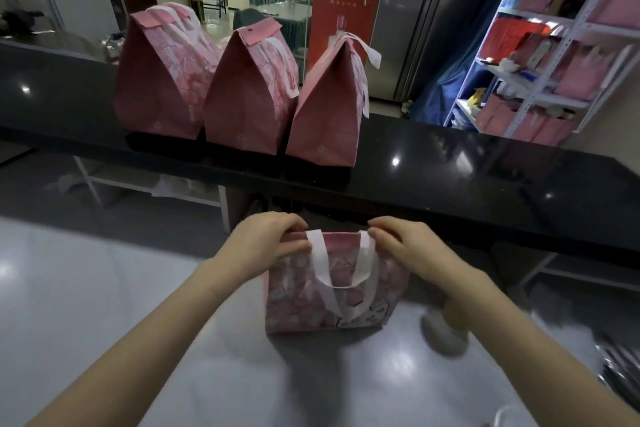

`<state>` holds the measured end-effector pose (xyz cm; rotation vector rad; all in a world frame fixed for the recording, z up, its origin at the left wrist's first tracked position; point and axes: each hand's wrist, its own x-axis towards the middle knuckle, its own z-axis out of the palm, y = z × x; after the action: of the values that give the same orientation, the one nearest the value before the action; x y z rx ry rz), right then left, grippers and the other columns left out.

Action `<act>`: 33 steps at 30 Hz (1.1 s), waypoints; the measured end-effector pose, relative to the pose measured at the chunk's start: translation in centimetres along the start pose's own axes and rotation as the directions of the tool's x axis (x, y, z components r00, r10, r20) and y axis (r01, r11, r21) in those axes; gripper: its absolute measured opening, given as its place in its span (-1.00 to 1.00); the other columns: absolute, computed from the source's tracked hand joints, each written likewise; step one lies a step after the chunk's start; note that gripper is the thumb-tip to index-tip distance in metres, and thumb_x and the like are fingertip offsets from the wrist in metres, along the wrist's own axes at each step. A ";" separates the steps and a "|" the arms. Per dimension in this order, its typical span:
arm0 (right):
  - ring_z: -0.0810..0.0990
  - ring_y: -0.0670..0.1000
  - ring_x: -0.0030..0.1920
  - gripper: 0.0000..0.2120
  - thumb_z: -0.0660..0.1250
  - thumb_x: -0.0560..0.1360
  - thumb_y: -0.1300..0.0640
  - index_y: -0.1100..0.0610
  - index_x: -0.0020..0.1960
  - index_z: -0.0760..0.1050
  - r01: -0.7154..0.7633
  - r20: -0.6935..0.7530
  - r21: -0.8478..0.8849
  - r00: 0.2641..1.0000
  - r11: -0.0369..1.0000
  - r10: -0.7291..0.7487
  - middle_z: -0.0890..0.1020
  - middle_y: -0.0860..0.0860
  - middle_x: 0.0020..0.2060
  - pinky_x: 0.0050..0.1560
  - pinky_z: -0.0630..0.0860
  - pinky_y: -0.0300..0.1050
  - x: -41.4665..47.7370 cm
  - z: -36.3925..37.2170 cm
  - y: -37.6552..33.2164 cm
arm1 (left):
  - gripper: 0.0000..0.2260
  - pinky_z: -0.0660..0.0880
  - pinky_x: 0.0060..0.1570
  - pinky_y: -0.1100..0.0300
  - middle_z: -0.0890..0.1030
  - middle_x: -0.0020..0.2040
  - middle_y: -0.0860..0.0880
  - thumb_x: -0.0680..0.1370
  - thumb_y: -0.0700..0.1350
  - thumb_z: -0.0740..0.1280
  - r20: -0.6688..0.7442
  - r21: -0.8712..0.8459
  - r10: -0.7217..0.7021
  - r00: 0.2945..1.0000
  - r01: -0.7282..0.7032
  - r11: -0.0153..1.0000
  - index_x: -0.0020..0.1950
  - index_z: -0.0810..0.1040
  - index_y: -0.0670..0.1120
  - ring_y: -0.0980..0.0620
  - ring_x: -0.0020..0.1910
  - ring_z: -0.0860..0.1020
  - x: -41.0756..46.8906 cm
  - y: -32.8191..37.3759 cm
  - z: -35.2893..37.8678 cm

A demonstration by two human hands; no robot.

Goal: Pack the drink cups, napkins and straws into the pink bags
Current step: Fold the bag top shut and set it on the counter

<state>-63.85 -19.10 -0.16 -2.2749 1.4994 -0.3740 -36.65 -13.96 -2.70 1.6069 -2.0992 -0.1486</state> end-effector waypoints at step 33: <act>0.39 -0.03 0.33 -0.27 0.42 0.44 -0.11 -0.20 0.50 0.14 -0.014 0.032 0.464 0.999 0.885 -0.001 0.35 -0.01 0.39 0.34 0.39 -0.01 -20.2 14.8 -3.9 | -0.67 0.18 -0.34 0.25 0.41 -0.33 0.08 0.58 0.07 0.24 -0.358 -0.406 -0.508 0.783 0.360 0.840 -0.35 0.29 0.04 0.17 -0.34 0.38 -17.7 11.8 3.1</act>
<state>-62.36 3.40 -11.68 -1.8830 1.2366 -0.6198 -44.98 5.48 -6.53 1.7037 -1.2467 -0.2281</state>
